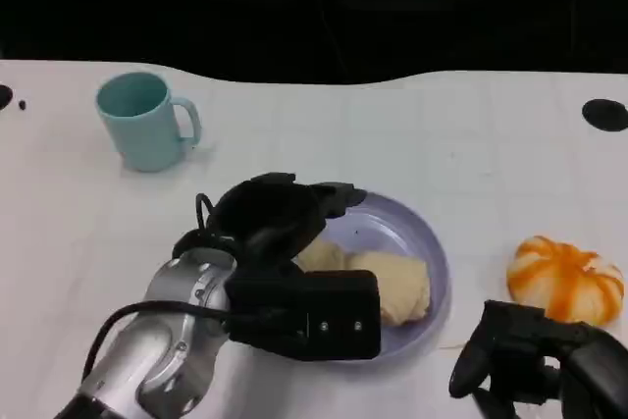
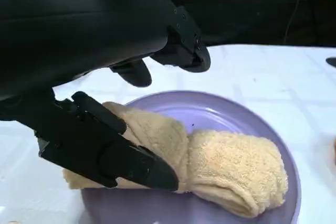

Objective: Grasp the towel on the left side of the plate with the left hand and place it into the plate.

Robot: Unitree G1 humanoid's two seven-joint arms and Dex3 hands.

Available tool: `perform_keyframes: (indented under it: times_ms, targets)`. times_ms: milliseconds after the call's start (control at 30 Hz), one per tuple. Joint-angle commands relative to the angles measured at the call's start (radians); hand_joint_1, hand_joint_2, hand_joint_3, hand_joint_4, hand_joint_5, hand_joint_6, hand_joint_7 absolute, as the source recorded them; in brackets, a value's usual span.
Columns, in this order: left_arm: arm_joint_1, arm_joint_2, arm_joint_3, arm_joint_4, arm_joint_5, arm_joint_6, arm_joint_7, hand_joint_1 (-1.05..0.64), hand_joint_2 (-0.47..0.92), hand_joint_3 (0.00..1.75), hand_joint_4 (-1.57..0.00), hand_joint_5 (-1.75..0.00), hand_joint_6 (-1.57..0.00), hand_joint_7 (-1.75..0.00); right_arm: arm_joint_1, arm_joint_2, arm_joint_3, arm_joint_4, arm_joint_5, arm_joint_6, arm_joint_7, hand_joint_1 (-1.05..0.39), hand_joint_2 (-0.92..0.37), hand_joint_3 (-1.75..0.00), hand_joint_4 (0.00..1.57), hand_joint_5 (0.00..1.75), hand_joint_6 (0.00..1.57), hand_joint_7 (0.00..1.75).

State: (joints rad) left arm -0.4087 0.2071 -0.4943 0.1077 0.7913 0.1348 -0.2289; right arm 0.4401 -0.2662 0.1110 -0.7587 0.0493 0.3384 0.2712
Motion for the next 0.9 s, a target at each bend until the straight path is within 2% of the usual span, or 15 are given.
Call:
perform_keyframes:
  times_ms: [33, 200, 333, 567, 800, 900]
  targets:
    - [0.018, 0.051, 0.027, -0.092, -0.024, 0.026, -0.086, -0.65, 0.92, 0.1, -0.09, -0.55, -0.3, 0.0, 0.001, -0.004, -0.001, -0.004, -0.004, -0.005, -0.005, -0.08, -0.61, -1.02, 0.73, 1.73, 0.67, 1.37]
    - [0.072, 0.086, 0.107, -0.243, -0.114, 0.071, -0.179, -0.62, 0.92, 0.14, -0.12, -0.57, -0.32, -0.01, -0.002, 0.003, 0.006, -0.002, -0.004, -0.006, -0.009, -0.08, -0.6, -1.02, 0.74, 1.72, 0.67, 1.38]
    - [0.145, 0.075, 0.227, -0.368, -0.298, 0.131, -0.244, -0.54, 0.92, 0.16, -0.15, -0.6, -0.34, -0.02, -0.006, 0.001, 0.01, -0.008, -0.005, 0.005, -0.011, -0.09, -0.6, -1.02, 0.74, 1.73, 0.67, 1.39]
    - [0.284, 0.084, 0.345, -0.516, -0.481, 0.14, -0.232, -0.46, 0.92, 0.22, -0.24, -0.7, -0.42, -0.05, -0.006, 0.003, 0.009, -0.019, 0.005, 0.025, -0.012, -0.08, -0.6, -1.03, 0.73, 1.73, 0.66, 1.38]
    - [0.444, -0.004, 0.438, -0.592, -0.616, 0.059, -0.108, -0.31, 0.92, 0.2, -0.35, -0.92, -0.6, -0.13, -0.009, 0.008, 0.017, -0.02, 0.001, 0.031, -0.018, -0.08, -0.6, -1.02, 0.73, 1.73, 0.67, 1.38]
    - [0.509, -0.041, 0.475, -0.642, -0.687, 0.11, -0.087, -0.26, 0.92, 0.23, -0.47, -0.98, -0.69, -0.18, -0.012, 0.01, 0.02, -0.016, 0.002, 0.03, -0.019, -0.07, -0.6, -1.02, 0.73, 1.73, 0.67, 1.37]
